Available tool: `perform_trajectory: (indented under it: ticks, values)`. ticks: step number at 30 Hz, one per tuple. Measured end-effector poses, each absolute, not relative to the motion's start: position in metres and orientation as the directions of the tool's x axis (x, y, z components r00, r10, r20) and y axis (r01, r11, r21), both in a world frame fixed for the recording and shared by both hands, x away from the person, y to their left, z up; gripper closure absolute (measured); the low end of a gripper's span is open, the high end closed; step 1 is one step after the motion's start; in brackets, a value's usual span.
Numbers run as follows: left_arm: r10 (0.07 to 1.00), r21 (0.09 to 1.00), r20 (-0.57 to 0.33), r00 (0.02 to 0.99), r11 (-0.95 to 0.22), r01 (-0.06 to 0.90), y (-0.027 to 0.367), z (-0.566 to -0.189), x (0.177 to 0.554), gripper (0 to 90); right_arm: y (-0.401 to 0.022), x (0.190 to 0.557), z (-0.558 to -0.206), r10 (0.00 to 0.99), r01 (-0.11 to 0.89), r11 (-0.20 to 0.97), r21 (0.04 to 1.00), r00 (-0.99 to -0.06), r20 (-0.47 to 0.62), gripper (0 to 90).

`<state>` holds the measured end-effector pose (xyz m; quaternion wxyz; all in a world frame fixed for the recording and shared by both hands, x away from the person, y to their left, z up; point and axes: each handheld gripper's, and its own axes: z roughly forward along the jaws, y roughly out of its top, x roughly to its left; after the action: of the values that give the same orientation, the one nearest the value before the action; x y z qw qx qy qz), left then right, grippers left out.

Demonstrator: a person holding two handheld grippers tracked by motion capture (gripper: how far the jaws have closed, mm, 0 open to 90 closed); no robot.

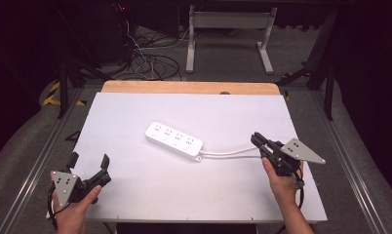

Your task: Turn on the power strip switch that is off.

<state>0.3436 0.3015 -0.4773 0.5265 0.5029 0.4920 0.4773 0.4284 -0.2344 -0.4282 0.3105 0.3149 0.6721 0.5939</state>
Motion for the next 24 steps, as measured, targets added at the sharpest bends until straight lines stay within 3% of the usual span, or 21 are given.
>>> perform_trajectory:
  ticks: [1,2,5,6,9,24]
  values:
    - [0.997,0.999,-0.038,0.06,0.039,-0.008,0.3015,-0.4773,0.3436,6.9,-0.2344,0.4284,-0.4282,0.792,0.054,0.096,0.994,-0.609,-0.043,70.4]
    - [0.997,0.999,-0.037,0.061,0.038,-0.005,0.3015,-0.4772,0.3439,6.9,-0.237,0.4262,-0.4307,0.809,0.053,0.069,0.996,-0.587,-0.025,53.6]
    - [0.997,0.999,-0.045,0.063,0.045,-0.008,0.3012,-0.477,0.3442,6.9,-0.2371,0.4247,-0.4328,0.824,0.027,0.068,0.997,-0.566,-0.041,38.9]
    - [0.997,0.999,-0.045,0.063,0.045,-0.008,0.3012,-0.477,0.3442,6.9,-0.2371,0.4247,-0.4328,0.824,0.027,0.068,0.997,-0.566,-0.041,38.9]
    - [0.997,0.999,-0.04,0.064,0.041,-0.006,0.3019,-0.4769,0.3443,6.9,-0.2354,0.4249,-0.4345,0.861,0.016,0.032,0.999,-0.509,-0.02,19.0]
    - [0.997,0.999,-0.044,0.065,0.045,-0.006,0.3017,-0.4769,0.344,6.7,-0.2329,0.4253,-0.4379,0.883,-0.029,0.035,0.999,-0.467,-0.044,13.9]
